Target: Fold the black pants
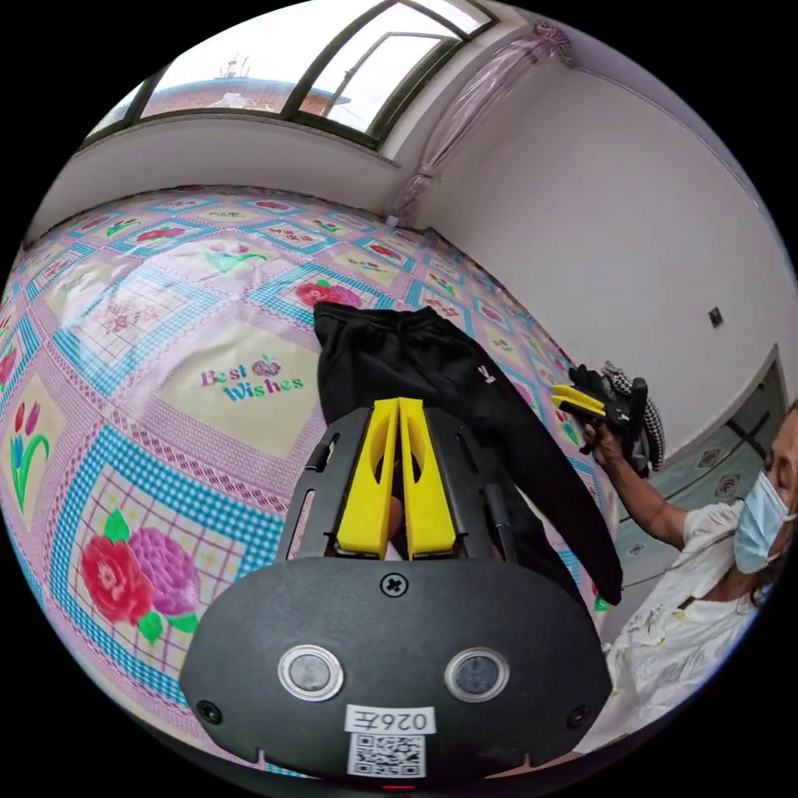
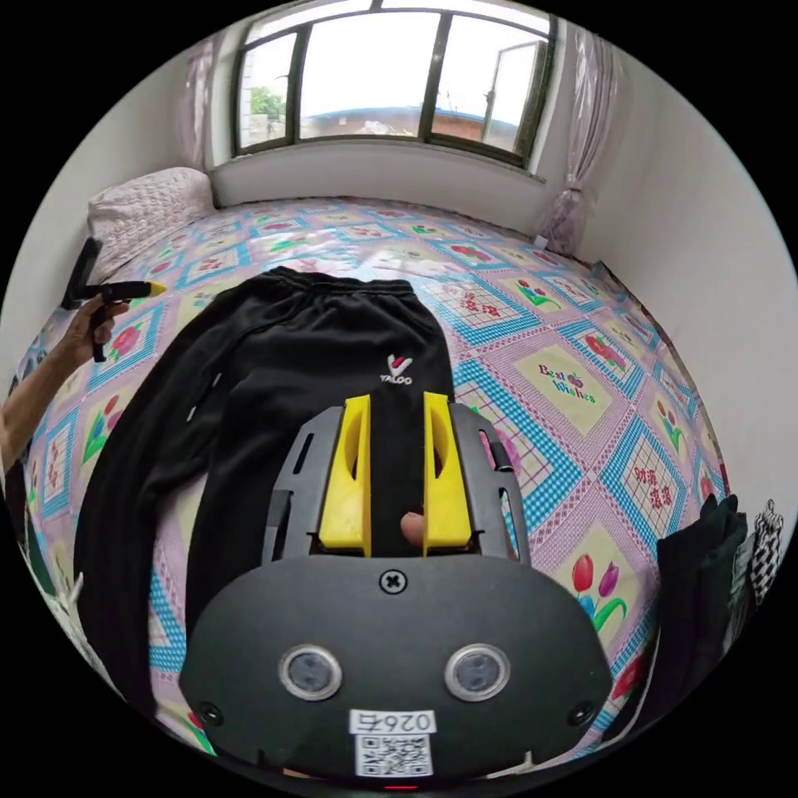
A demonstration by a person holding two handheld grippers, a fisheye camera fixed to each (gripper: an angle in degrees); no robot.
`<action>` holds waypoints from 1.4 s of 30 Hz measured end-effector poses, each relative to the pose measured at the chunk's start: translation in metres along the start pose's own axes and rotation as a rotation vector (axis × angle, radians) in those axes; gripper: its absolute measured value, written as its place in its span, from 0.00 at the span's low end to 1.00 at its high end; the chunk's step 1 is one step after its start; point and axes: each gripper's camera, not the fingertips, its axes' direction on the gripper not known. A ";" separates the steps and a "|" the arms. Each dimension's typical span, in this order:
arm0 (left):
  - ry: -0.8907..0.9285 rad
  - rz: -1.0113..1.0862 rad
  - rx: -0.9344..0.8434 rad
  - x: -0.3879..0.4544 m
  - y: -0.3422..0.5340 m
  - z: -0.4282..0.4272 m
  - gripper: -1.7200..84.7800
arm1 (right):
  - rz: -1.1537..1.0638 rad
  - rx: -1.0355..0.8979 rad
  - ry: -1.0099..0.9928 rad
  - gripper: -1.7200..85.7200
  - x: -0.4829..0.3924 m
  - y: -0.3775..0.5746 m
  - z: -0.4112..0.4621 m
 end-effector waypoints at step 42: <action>0.293 -0.253 -0.417 0.200 0.379 -0.025 0.03 | 0.297 -0.343 -0.562 0.01 -0.157 0.281 -0.139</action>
